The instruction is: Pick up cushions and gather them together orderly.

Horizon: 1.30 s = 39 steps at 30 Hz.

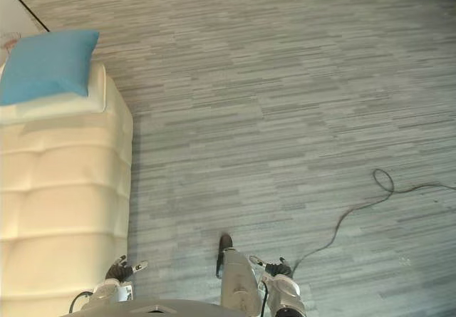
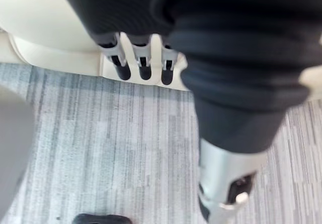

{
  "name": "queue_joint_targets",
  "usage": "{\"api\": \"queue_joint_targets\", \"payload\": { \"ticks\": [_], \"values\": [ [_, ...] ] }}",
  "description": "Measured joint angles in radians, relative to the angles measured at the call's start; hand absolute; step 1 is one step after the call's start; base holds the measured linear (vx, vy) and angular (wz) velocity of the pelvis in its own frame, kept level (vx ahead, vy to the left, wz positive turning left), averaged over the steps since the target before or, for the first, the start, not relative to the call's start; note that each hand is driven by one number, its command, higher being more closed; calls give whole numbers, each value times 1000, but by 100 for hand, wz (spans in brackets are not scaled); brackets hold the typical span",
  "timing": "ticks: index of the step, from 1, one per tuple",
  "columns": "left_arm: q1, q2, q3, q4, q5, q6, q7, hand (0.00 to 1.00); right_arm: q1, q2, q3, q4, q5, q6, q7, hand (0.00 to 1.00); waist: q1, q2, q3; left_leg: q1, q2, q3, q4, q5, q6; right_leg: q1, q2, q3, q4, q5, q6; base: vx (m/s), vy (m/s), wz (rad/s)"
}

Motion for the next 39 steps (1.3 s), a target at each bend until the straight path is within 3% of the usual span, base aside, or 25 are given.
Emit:
{"api": "queue_joint_targets", "payload": {
  "ticks": [1, 3, 4, 6, 7, 9, 10, 11, 12, 14, 16, 17, 19, 21, 23, 25, 27, 30, 31, 32, 33, 35, 37, 38, 39],
  "values": [
    [4, -12, 9, -36, -1, 0, -1, 0, 21, 5, 23, -22, 1, 0, -3, 0, 10, -4, 9, -163, 29, -26, 343, 89, -58, 89, 5, -24, -22, -39, -13, 499, -141, 37],
    [6, -7, 7, -67, -3, -1, -1, 0, 23, 21, 59, -30, 2, 2, -11, 0, 39, -7, 18, -305, 65, 53, 570, 34, -7, 216, 16, -31, -75, -80, -34, 565, -125, 21],
    [7, -7, 5, -78, -3, -1, -1, 0, 23, 21, 67, -32, 3, 3, -11, 0, 45, -8, 18, -346, 67, 83, 573, 5, 15, 262, 15, -35, -108, -84, -31, 503, -30, 18],
    [11, -1, 4, -100, -3, -2, -1, 0, 14, 24, 81, -32, 10, 11, -12, 0, 61, -12, 18, -452, 64, 175, 433, -57, 55, 369, 4, -50, -206, -93, -15, 458, 33, 20],
    [12, 1, 5, -104, -3, -2, -1, 0, 7, 35, 72, -33, 14, 17, -12, 0, 68, -19, 18, -481, 48, 234, 232, -71, 64, 415, -14, -60, -241, -88, 13, 457, 94, 17],
    [15, -1, 7, -108, -2, -2, 1, 0, 10, 43, 63, -35, 19, 18, -13, 0, 77, -21, 18, -479, 12, 268, -59, -45, 64, 460, -34, -67, -275, -104, 39, 496, 143, 12],
    [16, -2, 8, -108, -2, -2, 1, 0, 17, 49, 58, -34, 19, 21, -13, 0, 87, -22, 18, -478, -28, 255, -271, 26, 60, 501, -52, -69, -291, -125, 67, 549, 231, 0],
    [16, -2, 9, -111, -2, -2, 3, 0, 17, 54, 60, -33, 19, 22, -15, 0, 99, -30, 15, -470, -50, 246, -320, 149, 55, 522, -72, -62, -302, -151, 89, 548, 244, -7],
    [15, -3, 8, -109, -2, -3, 4, 0, 15, 52, 61, -32, 19, 22, -15, 0, 103, -38, 8, -470, -63, 248, -318, 181, 75, 528, -73, -49, -308, -161, 88, 560, 229, -8],
    [8, 24, 9, -103, -3, -1, 6, 0, -5, 79, 66, -12, 19, 25, -13, 0, 93, -83, -13, -500, -110, 250, -241, 97, 146, 537, -117, 3, -308, -147, 53, 578, 225, 5],
    [8, 35, 7, -109, -11, -2, 8, 0, -2, 96, 66, -9, 18, 24, -11, 0, 107, -115, -23, -491, -125, 267, -144, -5, 166, 522, -156, 58, -197, -131, 89, 570, 260, -5],
    [7, 43, 2, -104, -11, -2, 9, 0, 1, 99, 66, -3, 18, 22, -9, 0, 110, -130, -30, -460, -140, 275, -131, -50, 170, 473, -175, 83, -52, -124, 122, 559, 235, -16],
    [6, 61, -19, -74, -13, 2, 16, 0, 7, 99, 70, 7, 18, 18, -7, 0, 91, -131, -23, -345, -155, 285, -144, -107, 172, 289, -197, 147, 444, 9, 189, 531, 177, -4],
    [11, 71, -41, -64, -20, 12, 20, 0, 14, 86, 78, -10, 16, 12, -8, 0, 74, -119, -14, -210, -173, 273, -218, -113, 171, 184, -209, 95, 677, 4, 160, 549, 136, 17],
    [8, 69, -56, -61, -21, 12, 20, 0, 14, 81, 76, -15, 16, 10, -8, 0, 57, -121, -16, -97, -178, 250, -302, -113, 171, 113, -191, 25, 691, -41, 140, 501, 60, 36],
    [-6, 63, -55, -48, -22, 13, 19, 0, 13, 79, 57, -23, 16, 6, -8, 0, 43, -123, -12, -20, -178, 215, -364, -112, 170, 42, -178, -55, 535, -97, 111, 435, -40, 57],
    [-14, 48, -45, -46, -21, 13, 19, 0, 17, 78, 34, -25, 18, 6, -8, 0, 37, -115, -7, 29, -171, 186, -399, -119, 161, 20, -157, -91, 278, -98, 94, 436, -95, 54],
    [-11, 48, -32, -25, -19, 14, 19, 0, 19, 75, 26, -18, 19, 6, -9, 0, 28, -111, -3, 83, -151, 117, -431, -177, 124, 24, -91, 18, -177, 54, 102, 411, -192, 62],
    [-10, 50, -29, -22, -19, 14, 19, 0, 22, 75, 21, -16, 26, 6, -9, 0, 27, -112, -2, 97, -150, 102, -434, -189, 116, 27, -88, 33, -206, 88, 102, 471, -285, 73],
    [-1, 40, -15, -8, -19, 15, 19, 0, 27, 74, 7, -16, 40, 6, -8, 0, 22, -101, -5, 136, -129, 61, -436, -210, 103, 38, -75, 32, -161, 176, 87, 504, -294, 59],
    [18, 27, 3, 5, -18, 15, 19, 0, 21, 56, 9, -15, 36, 9, -8, 0, 29, -69, -16, 140, -98, 43, -402, -206, 102, 32, -62, 20, -104, 120, 70, 520, -290, 44],
    [18, 0, 28, 0, -20, 13, 20, 0, 12, 47, 9, -17, 35, 7, -8, 0, 37, -40, -19, 63, -69, 18, -233, -198, 90, 46, -52, -13, -75, 74, 48, 450, -286, 26],
    [19, -5, 52, -15, -21, 14, 20, 0, 15, 40, 22, -27, 35, 6, -10, 0, 35, -25, -17, -78, -42, -6, 82, -107, 18, 100, -47, -53, -70, 27, 30, 456, -290, 42],
    [20, -4, 59, -20, -23, 14, 21, 0, 19, 34, 46, -28, 35, 5, -10, 0, 37, -31, -9, -158, -13, -3, 257, -51, -3, 144, -41, -66, -87, 9, 19, 436, -228, 29],
    [19, -3, 63, -28, -31, 13, 21, 0, 16, 34, 56, -26, 37, 5, -11, 0, 47, -25, -8, -208, 18, 32, 374, -55, 3, 191, -33, -78, -112, 2, 10, 395, -167, 21]
  ]
}}
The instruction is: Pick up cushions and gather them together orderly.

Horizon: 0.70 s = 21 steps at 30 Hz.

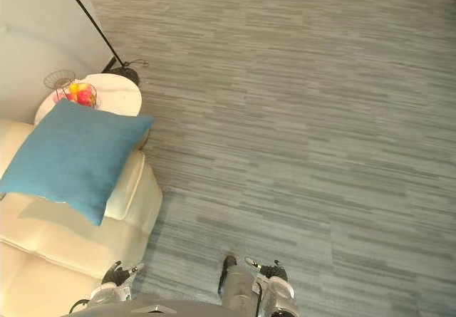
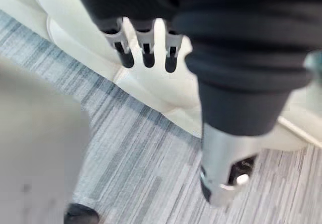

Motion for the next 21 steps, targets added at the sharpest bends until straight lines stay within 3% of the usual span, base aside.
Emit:
{"api": "queue_joint_targets", "payload": {
  "ticks": [2, 4, 5, 6, 7, 8, 10, 11, 12, 14, 16, 17, 19, 21],
  "values": [
    [-4, 4, -12, -13, -10, -4, 0, 0, -7, 2, 22, 14, 0, 1, 0, 0, 13, -6, 4, -96, 29, 86, 42, -26, 32, 106, -7, -24, -86, -1, 3, 410, -128, 28],
    [-4, 8, -19, -22, -11, -4, 0, 0, -6, 8, 17, 13, 4, 6, 0, 0, 11, -6, 5, -144, 29, 148, -83, -34, 44, 169, -26, -76, -149, 3, 14, 306, -35, 61],
    [-6, 9, -21, -25, -11, -4, 1, 0, -3, 9, 9, 10, 9, 7, 0, 0, 11, -6, 5, -158, 25, 206, -234, -24, 47, 202, -38, -117, -174, 3, 28, 330, 44, 102],
    [-8, 10, -42, -23, -11, -3, 3, 0, 2, 3, 1, 10, 15, 8, -1, 0, 9, 3, 0, -171, 21, 286, -466, 75, 56, 230, -36, -170, -190, -3, 50, 292, 75, 110],
    [-9, 9, -49, -22, -10, -3, 3, 0, 4, 0, -1, 10, 19, 8, -1, 0, 9, 10, -4, -176, 19, 316, -527, 107, 77, 232, -29, -185, -188, -11, 62, 245, 85, 120],
    [-16, 14, -57, -19, -10, -2, 2, 0, 8, 3, -9, 14, 19, 12, -2, 0, 10, -2, -6, -159, -3, 332, -581, 103, 104, 239, -38, -203, -187, -20, 76, 216, 81, 91],
    [-17, 52, -53, -23, -19, -4, 3, 0, -8, 31, -10, 30, 18, 12, -2, 0, 31, -71, -3, -136, -83, 303, -694, 152, 116, 231, -78, -203, -191, -30, 84, 216, 89, 82],
    [-26, 61, -53, -20, -21, -4, 3, 0, -14, 34, -11, 36, 17, 13, -2, 0, 37, -91, 1, -124, -112, 290, -710, 153, 123, 239, -106, -205, -161, -52, 92, 164, 68, 61],
    [-30, 60, -52, -11, -21, -4, 4, 0, -14, 33, -10, 36, 17, 13, -2, 0, 39, -93, 3, -112, -125, 281, -712, 144, 130, 243, -124, -208, -126, -59, 99, 162, 73, 52],
    [-28, 56, -46, 8, -22, -3, 8, 0, -5, 34, -3, 34, 7, 14, -1, 0, 37, -81, 3, -35, -141, 266, -730, 101, 131, 204, -184, -178, 123, -60, 102, 121, 99, 30],
    [-17, 70, -54, 9, -22, -3, 8, 0, -1, 37, 38, 28, -2, 11, 2, 0, 34, -87, 1, 7, -159, 240, -715, 67, 135, 110, -251, -114, 404, 1, 105, 91, 58, 37],
    [-16, 76, -56, 7, -24, 0, 8, 0, 0, 36, 56, 26, -2, 10, 3, 0, 32, -98, -2, 30, -161, 211, -700, 44, 140, 61, -257, -64, 526, 29, 102, 133, 7, 54],
    [-16, 76, -55, 6, -29, 0, 9, 0, 8, 33, 60, 25, -3, 6, 2, 0, 34, -103, -1, 45, -159, 159, -702, 38, 139, 2, -224, -10, 608, -29, 107, 145, -54, 78],
    [-14, 66, -29, 6, -31, 1, 9, 0, 8, 30, 58, 27, -4, 0, 2, 0, 28, -100, 0, 41, -163, 95, -712, 38, 136, -35, -156, 66, 482, -89, 110, 107, -122, 101]
  ]
}}
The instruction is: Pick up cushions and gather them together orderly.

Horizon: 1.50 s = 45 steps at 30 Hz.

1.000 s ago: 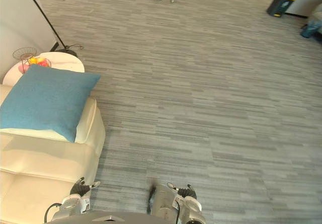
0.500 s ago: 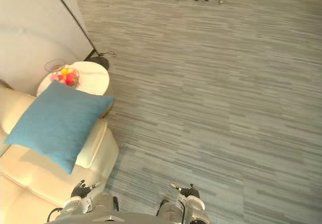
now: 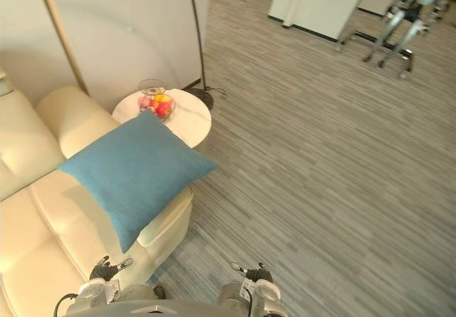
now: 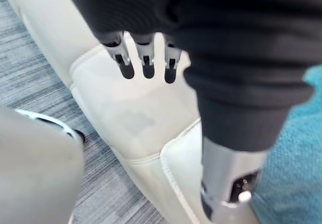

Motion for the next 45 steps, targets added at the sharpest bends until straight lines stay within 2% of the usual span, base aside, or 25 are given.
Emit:
{"api": "queue_joint_targets", "payload": {
  "ticks": [2, 3, 4, 5, 6, 7, 8, 9, 11, 12, 14, 16, 18, 22, 25, 29, 31, 35, 39, 45],
  "values": [
    [-8, -10, 22, -1, -1, 0, 8, 0, 0, -3, -7, 5, 0, -1, 1, 0, 1, 3, -1, 4, -8, -54, -6, -3, -4, 10, 52, 85, -186, -9, 0, 135, -180, 93],
    [-8, -20, 39, 2, -1, 0, 12, 0, 2, -6, -11, 6, 0, 0, 1, 0, -4, 11, -5, -1, -7, -120, -6, -7, -12, 17, 115, 210, -350, -3, -3, 200, -266, 112],
    [-7, -23, 47, 4, -1, 0, 13, 0, 4, -7, -12, 8, 0, 1, 0, 0, -8, 12, -7, -7, -8, -143, -6, -8, -20, 23, 135, 259, -399, 5, -4, 159, -246, 137],
    [2, -24, 60, 11, -2, 0, 12, 0, 17, -4, -21, 14, 1, 4, 0, 0, -20, 5, -14, -23, -17, -192, 1, -11, -42, 47, 154, 326, -495, 36, -12, 151, -335, 161],
    [0, -19, 84, 17, 2, 1, 12, 0, 33, 18, -51, 33, 14, 12, 0, 0, -22, -34, -37, -29, -48, -261, 11, -18, -66, 58, 115, 303, -526, 88, 23, 178, -356, 158],
    [0, -28, 89, 26, 0, 2, 15, 0, 31, 11, -58, 39, 11, 12, 0, 0, -21, -18, -41, -22, -37, -275, 12, -15, -73, 67, 118, 273, -513, 80, 2, 249, -419, 140],
    [7, -48, 93, 29, 0, 0, 16, 0, 31, -12, -56, 44, 5, 15, -2, 0, -10, 13, -62, -15, 5, -283, 3, -11, -97, 79, 137, 220, -518, 61, -14, 236, -294, 83],
    [14, -65, 101, 29, -1, -2, 16, 0, 22, -22, -50, 41, 2, 13, -2, 0, -8, 42, -66, -21, 31, -270, 5, -8, -105, 95, 147, 185, -524, 56, -24, 214, -268, 86],
    [15, -84, 106, 29, -1, -2, 15, 0, 19, -30, -44, 31, 2, 9, -1, 0, -19, 65, -70, -36, 65, -224, 7, 5, -126, 122, 154, 116, -541, 58, -28, 168, -213, 91],
    [10, -82, 107, 28, 0, -3, 12, 0, 18, -29, -40, 30, 2, 10, -1, 0, -18, 66, -70, -49, 91, -156, 6, 21, -133, 142, 155, 61, -557, 59, -32, 121, -197, 110],
    [3, -77, 101, 28, 0, -3, 12, 0, 18, -24, -40, 30, 2, 11, -2, 0, -15, 59, -65, -57, 113, -47, 4, 36, -125, 161, 149, 8, -571, 60, -44, 37, -103, 81],
    [2, -64, 78, 29, 0, -3, 11, 0, 14, -17, -48, 30, 3, 11, -2, 0, -16, 52, -62, -54, 113, 76, -17, 68, -103, 183, 122, -27, -594, 60, -44, -23, 8, 48],
    [2, -62, 66, 31, 0, -3, 9, 0, 9, -15, -52, 29, 3, 10, -2, 0, -15, 53, -65, -36, 91, 89, -72, 96, -96, 191, 111, -25, -627, 75, -33, -60, 77, 6],
    [2, -30, 21, 50, 2, -1, 1, 0, 14, 5, -74, 21, 4, 11, -2, 0, -22, 28, -66, 28, 51, 92, -250, 196, -83, 205, 104, -18, -700, 115, -29, -47, 74, 2],
    [2, -21, 10, 50, 6, 0, -3, 0, 35, 6, -79, 7, 4, 11, -2, 0, -24, 20, -62, 62, 42, 95, -298, 219, -80, 224, 103, -16, -715, 127, -21, -21, 23, 2],
    [2, -7, 4, 51, 41, 3, -5, 0, 45, 2, -111, 3, 5, 15, -3, 0, -34, 21, -64, 72, 35, 109, -304, 212, -86, 232, 104, -1, -729, 129, -20, -44, 29, -12],
    [3, 4, 0, 50, 42, 5, -6, 0, 42, -24, -129, -8, 3, 20, -4, 0, -36, 27, -65, 71, 35, 129, -305, 208, -85, 228, 108, 23, -741, 140, -19, -30, 33, -31],
    [8, 44, 3, 25, 41, 14, -7, 0, 44, -115, -166, -146, -1, 32, -4, 0, -47, 37, -72, 75, 34, 152, -305, 199, -83, 227, 110, 53, -759, 149, -17, -13, 33, -21],
    [18, 114, 37, -92, 23, 13, -6, 0, 17, -249, -177, -290, -37, 24, -2, 0, -49, 37, -73, 76, 33, 157, -305, 194, -83, 225, 116, 72, -773, 157, -27, 35, 10, -8],
    [13, 135, 49, -216, -21, -2, 0, 0, -85, -320, -161, -313, -37, 20, 3, 0, -52, 42, -76, 63, 29, 149, -304, 197, -78, 221, 119, 71, -797, 177, -17, 58, -1, -1]
  ]
}}
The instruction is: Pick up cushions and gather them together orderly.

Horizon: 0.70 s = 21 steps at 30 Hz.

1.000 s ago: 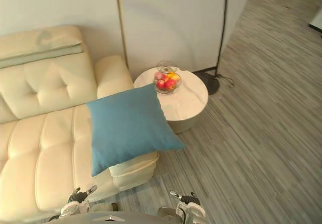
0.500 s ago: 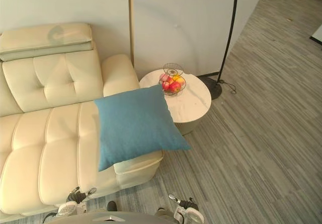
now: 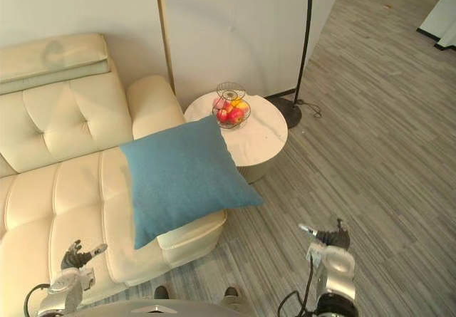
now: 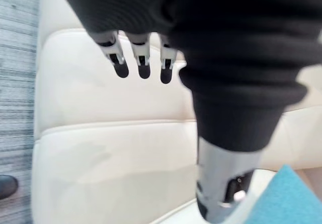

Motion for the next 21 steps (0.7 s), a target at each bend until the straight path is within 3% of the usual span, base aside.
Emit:
{"api": "queue_joint_targets", "payload": {
  "ticks": [6, 11, 21],
  "values": [
    [-84, 0, -90, -91, -56, -15, 21, 0, -168, -63, 158, -7, 16, -7, 32, 0, 0, 19, 17, -89, -4, -49, 6, 21, 7, -65, -1, -40, -5, 12, -9, 4, -7, 20],
    [-204, -13, -176, -115, -76, -24, 40, 0, -342, -87, 283, -6, 43, -9, 40, 0, -1, 51, 78, -205, 2, -105, 7, 66, 10, -151, 3, -86, -2, 37, -25, -74, -2, 28],
    [-398, -54, -317, -146, -90, -27, 81, 0, -514, -82, 402, -9, 60, -4, 30, 0, 2, 56, 190, -380, 1, -110, 7, 130, 25, -371, -12, -79, 97, 54, -27, -74, 27, 1]
  ]
}}
